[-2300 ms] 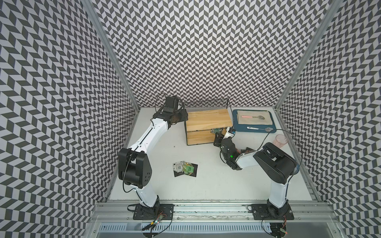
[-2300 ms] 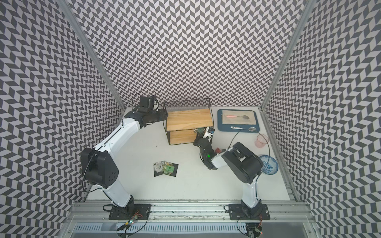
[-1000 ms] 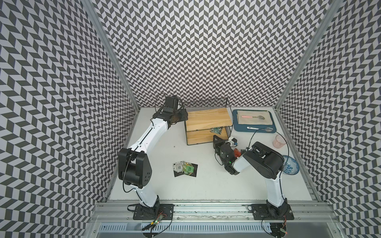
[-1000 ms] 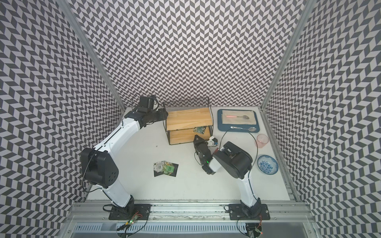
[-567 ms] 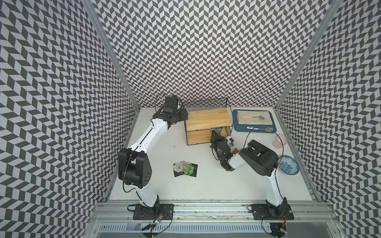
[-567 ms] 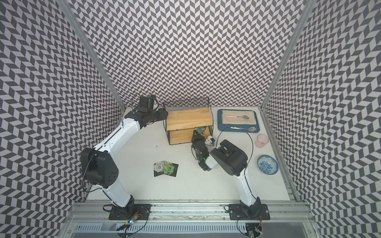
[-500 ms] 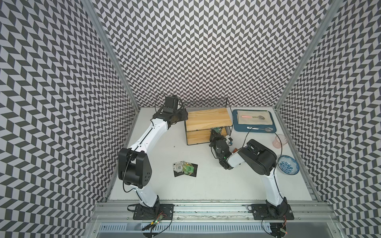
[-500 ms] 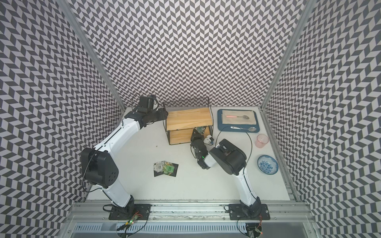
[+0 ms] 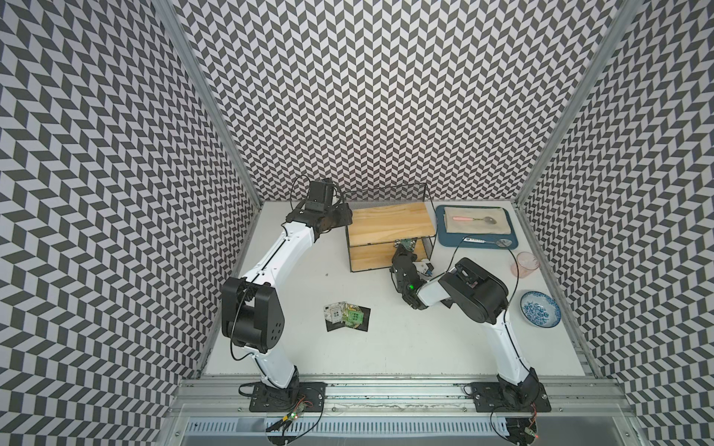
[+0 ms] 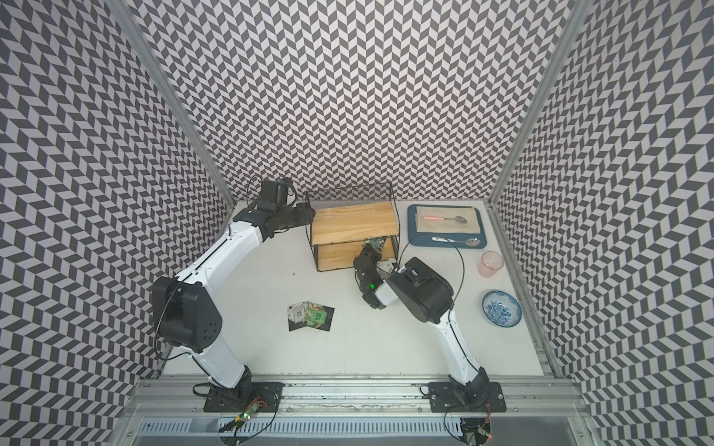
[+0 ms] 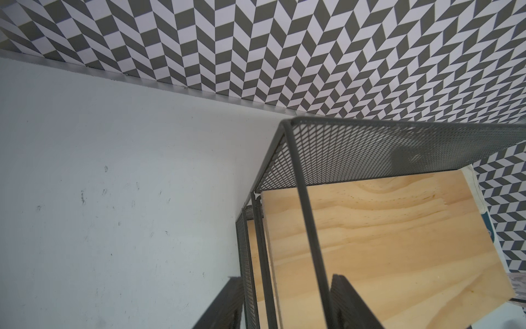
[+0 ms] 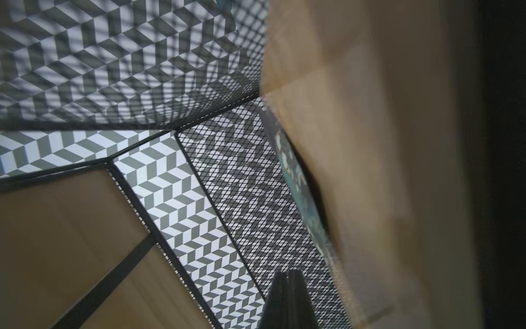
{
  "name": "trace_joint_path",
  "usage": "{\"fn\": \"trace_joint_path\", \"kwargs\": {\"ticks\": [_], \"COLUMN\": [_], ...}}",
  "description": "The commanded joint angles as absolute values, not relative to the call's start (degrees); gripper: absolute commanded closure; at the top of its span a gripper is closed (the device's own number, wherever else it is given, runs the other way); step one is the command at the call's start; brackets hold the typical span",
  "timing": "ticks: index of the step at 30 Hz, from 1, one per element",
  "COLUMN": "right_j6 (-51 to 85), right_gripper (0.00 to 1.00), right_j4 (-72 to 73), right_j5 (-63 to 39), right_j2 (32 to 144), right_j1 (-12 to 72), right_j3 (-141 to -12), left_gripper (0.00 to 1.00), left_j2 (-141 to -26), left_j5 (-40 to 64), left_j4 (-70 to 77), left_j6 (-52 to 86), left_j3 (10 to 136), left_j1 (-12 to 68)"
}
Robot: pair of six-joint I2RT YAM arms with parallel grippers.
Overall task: Remove the tea bags from the shelf
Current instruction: Adjust the tea bag on the shelf.
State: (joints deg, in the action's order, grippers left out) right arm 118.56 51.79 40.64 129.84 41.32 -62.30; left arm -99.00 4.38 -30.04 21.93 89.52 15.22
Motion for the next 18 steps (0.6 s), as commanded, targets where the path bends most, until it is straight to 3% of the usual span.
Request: {"fn": "trace_joint_path", "kwargs": {"ticks": [1,8,18], "right_j6": [125.7,124.1,133.3], "right_gripper": [0.94,0.93,0.91], "right_j4": [44.6,45.6,30.5], "right_j5": [44.1,41.4,35.6], "right_j2": [130.1,132.0,131.7], "right_j1": [40.9,38.6,37.1], "right_j3": [-64.8,-67.9,-70.9], "left_gripper": [0.46,0.46,0.46], "left_j2": [-97.7,-97.5,-97.8], "left_j5": [4.5,4.5,4.2], "left_j4": [-29.2,-29.2,-29.2], "left_j6": [21.5,21.5,21.5], "left_j3": [88.9,88.5,88.5], "left_j1": [14.7,14.6,14.6]}}
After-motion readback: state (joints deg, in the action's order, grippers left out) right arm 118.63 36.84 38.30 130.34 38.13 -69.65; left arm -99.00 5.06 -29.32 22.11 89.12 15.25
